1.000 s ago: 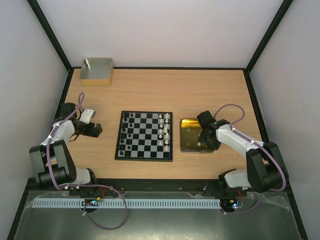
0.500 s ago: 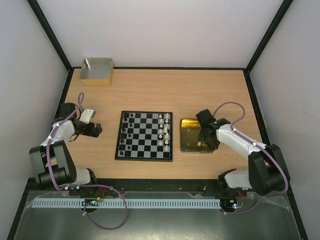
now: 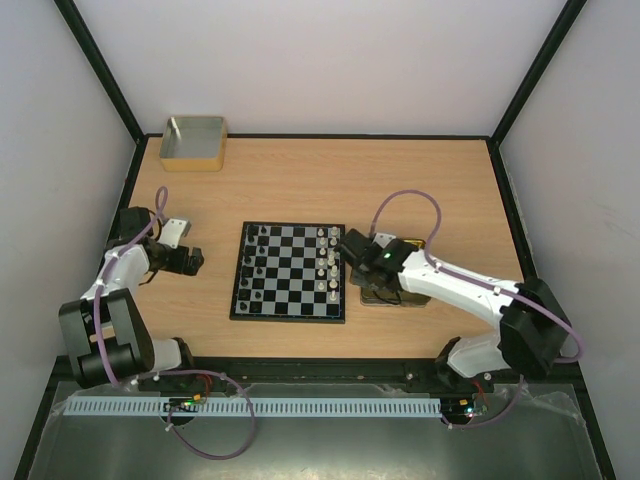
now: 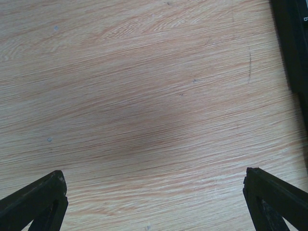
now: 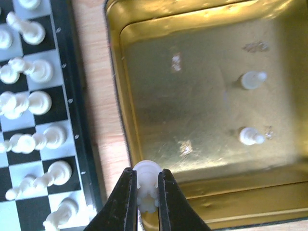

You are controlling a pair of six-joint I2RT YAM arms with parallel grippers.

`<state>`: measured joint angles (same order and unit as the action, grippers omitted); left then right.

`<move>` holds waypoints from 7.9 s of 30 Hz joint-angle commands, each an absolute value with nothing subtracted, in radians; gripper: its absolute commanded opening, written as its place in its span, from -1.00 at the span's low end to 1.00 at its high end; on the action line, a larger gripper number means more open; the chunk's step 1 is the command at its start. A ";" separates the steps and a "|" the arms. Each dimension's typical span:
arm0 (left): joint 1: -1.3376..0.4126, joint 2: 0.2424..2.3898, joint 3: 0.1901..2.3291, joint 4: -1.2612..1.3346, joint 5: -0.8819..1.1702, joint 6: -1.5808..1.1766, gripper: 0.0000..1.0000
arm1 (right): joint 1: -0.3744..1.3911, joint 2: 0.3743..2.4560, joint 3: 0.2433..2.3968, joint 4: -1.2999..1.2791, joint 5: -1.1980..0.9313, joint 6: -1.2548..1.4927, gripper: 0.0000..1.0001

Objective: Set up the chess pieces on the board
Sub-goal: Place the chess piece on the chessboard, then pick up the chess piece from the storage box, then place the chess piece on the chessboard.

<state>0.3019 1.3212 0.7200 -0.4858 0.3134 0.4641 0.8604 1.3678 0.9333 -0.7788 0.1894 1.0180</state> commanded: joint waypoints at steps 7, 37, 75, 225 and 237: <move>0.299 1.255 0.685 -0.515 0.323 0.483 0.99 | 1.075 1.466 1.027 -0.861 0.272 1.147 -0.91; 0.300 1.272 0.676 -0.492 0.327 0.479 0.99 | 1.177 1.653 1.018 -0.725 0.118 1.110 -0.88; 0.299 1.270 0.665 -0.476 0.316 0.469 0.99 | 1.177 1.605 1.026 -0.768 0.126 1.114 -0.85; 0.301 1.298 0.663 -0.469 0.327 0.476 0.99 | 1.123 1.729 1.204 -0.790 0.019 0.886 -0.92; 0.301 1.301 0.662 -0.467 0.322 0.474 0.99 | 1.108 1.791 1.209 -0.768 0.037 0.856 -0.90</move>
